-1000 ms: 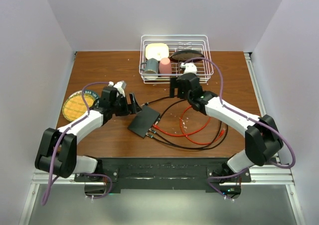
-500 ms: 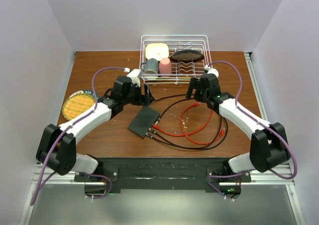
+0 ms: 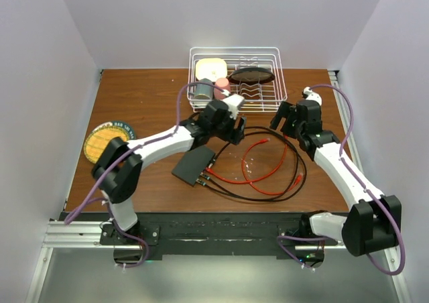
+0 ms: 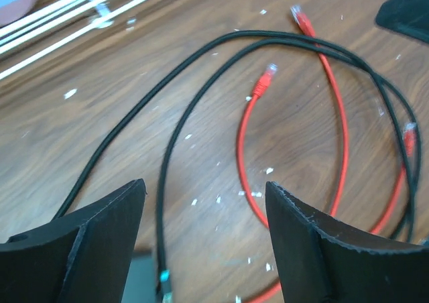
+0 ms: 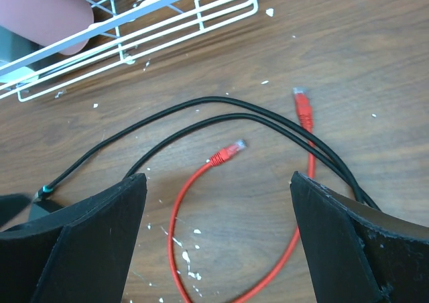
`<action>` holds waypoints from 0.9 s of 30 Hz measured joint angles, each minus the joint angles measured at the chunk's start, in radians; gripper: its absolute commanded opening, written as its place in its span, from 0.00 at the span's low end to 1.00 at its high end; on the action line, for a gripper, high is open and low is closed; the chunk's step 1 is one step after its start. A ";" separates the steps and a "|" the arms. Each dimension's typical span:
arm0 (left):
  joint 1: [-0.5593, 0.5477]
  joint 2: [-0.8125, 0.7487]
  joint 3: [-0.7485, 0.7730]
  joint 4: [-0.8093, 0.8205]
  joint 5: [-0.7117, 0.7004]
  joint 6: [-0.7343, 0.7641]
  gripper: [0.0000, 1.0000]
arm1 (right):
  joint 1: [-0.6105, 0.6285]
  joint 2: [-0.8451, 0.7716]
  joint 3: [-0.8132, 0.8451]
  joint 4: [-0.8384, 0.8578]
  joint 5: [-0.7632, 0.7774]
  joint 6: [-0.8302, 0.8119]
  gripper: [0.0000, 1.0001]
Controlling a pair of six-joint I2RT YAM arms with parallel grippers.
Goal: Insert the plug into the switch port
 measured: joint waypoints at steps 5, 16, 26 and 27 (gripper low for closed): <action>-0.094 0.169 0.132 -0.018 -0.056 0.071 0.76 | -0.034 -0.048 -0.008 -0.031 -0.004 -0.003 0.92; -0.164 0.381 0.208 -0.038 -0.111 0.138 0.65 | -0.060 -0.119 -0.032 -0.093 -0.003 -0.011 0.91; -0.174 0.442 0.258 0.017 -0.138 0.163 0.02 | -0.062 -0.122 -0.032 -0.108 -0.004 -0.022 0.91; -0.172 0.446 0.261 0.023 -0.130 0.165 0.00 | -0.062 -0.122 -0.032 -0.108 -0.004 -0.023 0.90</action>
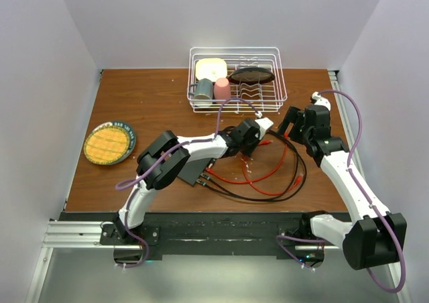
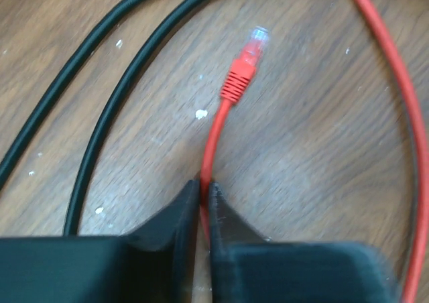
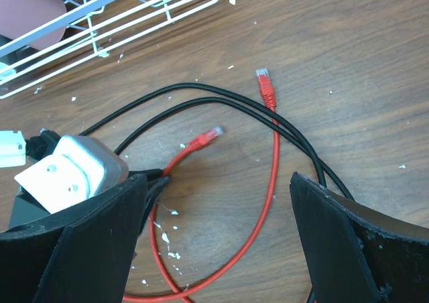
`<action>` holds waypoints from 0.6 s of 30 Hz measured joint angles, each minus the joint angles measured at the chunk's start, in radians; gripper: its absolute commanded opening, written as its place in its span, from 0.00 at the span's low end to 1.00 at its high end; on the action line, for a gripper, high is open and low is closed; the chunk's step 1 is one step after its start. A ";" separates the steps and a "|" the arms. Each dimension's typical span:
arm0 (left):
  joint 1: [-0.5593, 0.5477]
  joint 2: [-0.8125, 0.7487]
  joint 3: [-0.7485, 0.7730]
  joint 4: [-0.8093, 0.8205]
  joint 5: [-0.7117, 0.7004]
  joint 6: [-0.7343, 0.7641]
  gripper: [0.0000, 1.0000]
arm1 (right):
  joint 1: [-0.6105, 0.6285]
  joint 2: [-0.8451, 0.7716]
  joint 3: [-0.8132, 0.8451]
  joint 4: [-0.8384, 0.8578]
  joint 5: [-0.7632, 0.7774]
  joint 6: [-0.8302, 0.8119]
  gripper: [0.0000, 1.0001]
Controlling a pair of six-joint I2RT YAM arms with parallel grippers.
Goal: Insert the plug into the switch port
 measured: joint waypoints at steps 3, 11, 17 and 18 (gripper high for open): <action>0.006 0.008 0.007 0.010 0.029 0.002 0.00 | 0.000 0.000 0.000 0.000 -0.002 -0.006 0.90; 0.070 -0.032 -0.072 0.073 0.135 -0.060 0.00 | -0.003 0.001 0.000 0.011 -0.064 -0.014 0.90; 0.193 -0.162 -0.236 0.090 0.181 -0.160 0.00 | -0.003 0.027 -0.036 0.096 -0.181 0.003 0.91; 0.212 -0.187 -0.259 0.094 0.182 -0.177 0.00 | -0.001 0.041 -0.052 0.127 -0.208 0.014 0.92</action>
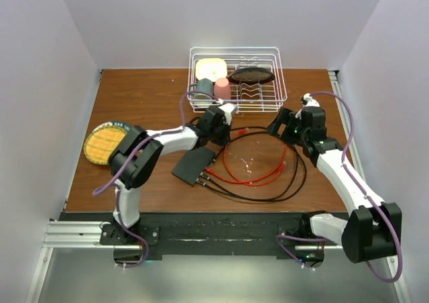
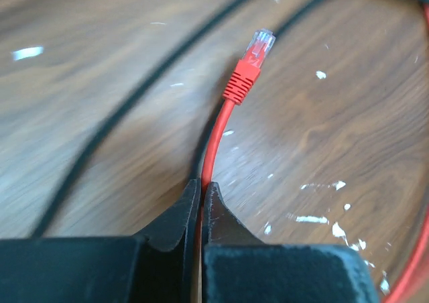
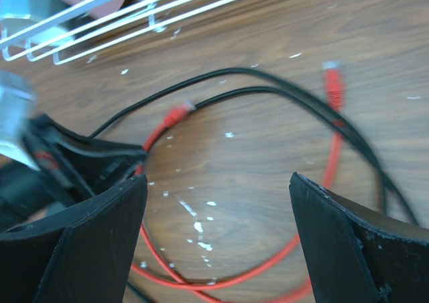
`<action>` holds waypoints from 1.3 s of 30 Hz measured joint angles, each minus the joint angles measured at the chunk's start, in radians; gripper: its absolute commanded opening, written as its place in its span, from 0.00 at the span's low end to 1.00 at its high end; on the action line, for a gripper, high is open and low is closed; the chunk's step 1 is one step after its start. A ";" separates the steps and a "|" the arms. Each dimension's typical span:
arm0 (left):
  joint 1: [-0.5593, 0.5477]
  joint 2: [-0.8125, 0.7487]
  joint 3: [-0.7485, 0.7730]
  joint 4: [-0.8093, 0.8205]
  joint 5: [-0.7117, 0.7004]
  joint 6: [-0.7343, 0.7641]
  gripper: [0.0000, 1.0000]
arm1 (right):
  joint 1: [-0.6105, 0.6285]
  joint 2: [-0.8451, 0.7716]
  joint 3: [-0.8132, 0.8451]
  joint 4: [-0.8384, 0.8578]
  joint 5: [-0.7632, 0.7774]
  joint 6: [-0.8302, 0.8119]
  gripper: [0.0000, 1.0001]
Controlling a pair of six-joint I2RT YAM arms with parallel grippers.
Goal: Insert the plug into the switch port
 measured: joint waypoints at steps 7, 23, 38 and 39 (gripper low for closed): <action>0.034 -0.197 -0.160 0.095 0.018 -0.126 0.00 | 0.138 0.114 -0.037 0.147 -0.061 0.072 0.91; 0.035 -0.388 -0.345 0.237 0.048 -0.302 0.00 | 0.299 0.428 0.088 0.444 -0.117 0.245 0.56; 0.035 -0.389 -0.344 0.238 0.030 -0.367 0.00 | 0.372 0.472 0.090 0.575 -0.155 0.352 0.52; 0.035 -0.389 -0.344 0.232 0.021 -0.373 0.00 | 0.373 0.468 0.090 0.575 -0.154 0.354 0.52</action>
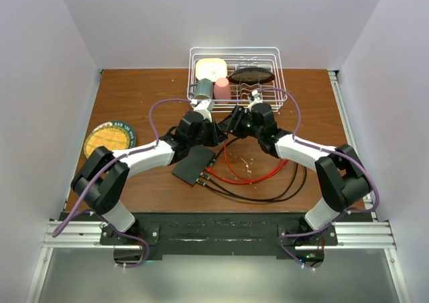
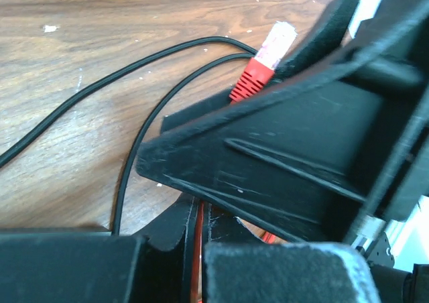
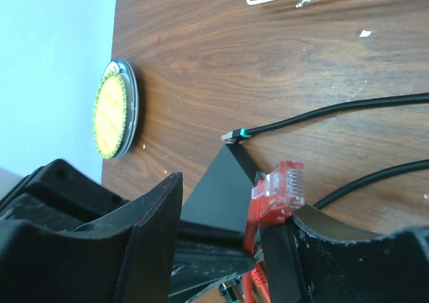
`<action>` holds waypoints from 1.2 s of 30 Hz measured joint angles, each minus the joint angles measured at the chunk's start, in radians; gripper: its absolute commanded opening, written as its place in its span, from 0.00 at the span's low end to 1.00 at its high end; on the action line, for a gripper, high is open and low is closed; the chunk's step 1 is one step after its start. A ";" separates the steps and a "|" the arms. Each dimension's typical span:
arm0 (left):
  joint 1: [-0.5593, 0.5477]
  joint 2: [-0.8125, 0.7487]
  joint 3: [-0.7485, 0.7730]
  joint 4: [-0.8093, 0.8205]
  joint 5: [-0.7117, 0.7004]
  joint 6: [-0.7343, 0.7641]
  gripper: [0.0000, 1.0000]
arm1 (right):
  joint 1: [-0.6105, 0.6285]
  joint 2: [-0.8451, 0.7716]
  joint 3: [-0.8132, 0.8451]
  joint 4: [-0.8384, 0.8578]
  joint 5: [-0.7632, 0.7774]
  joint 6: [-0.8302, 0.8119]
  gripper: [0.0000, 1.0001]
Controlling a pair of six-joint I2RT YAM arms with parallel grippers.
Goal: Insert the plug into the switch port
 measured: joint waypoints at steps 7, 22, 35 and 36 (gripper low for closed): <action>-0.001 -0.006 0.002 -0.008 -0.037 -0.010 0.00 | 0.005 -0.063 -0.032 -0.017 0.021 -0.001 0.49; 0.005 -0.023 0.002 -0.041 -0.081 -0.010 0.00 | 0.006 -0.058 -0.068 0.018 0.024 0.015 0.02; 0.011 -0.034 0.002 -0.056 -0.095 -0.004 0.34 | 0.006 -0.037 -0.068 0.047 0.015 0.006 0.00; 0.011 -0.034 0.000 -0.055 -0.094 0.000 0.43 | 0.006 -0.038 -0.068 0.046 0.015 0.000 0.00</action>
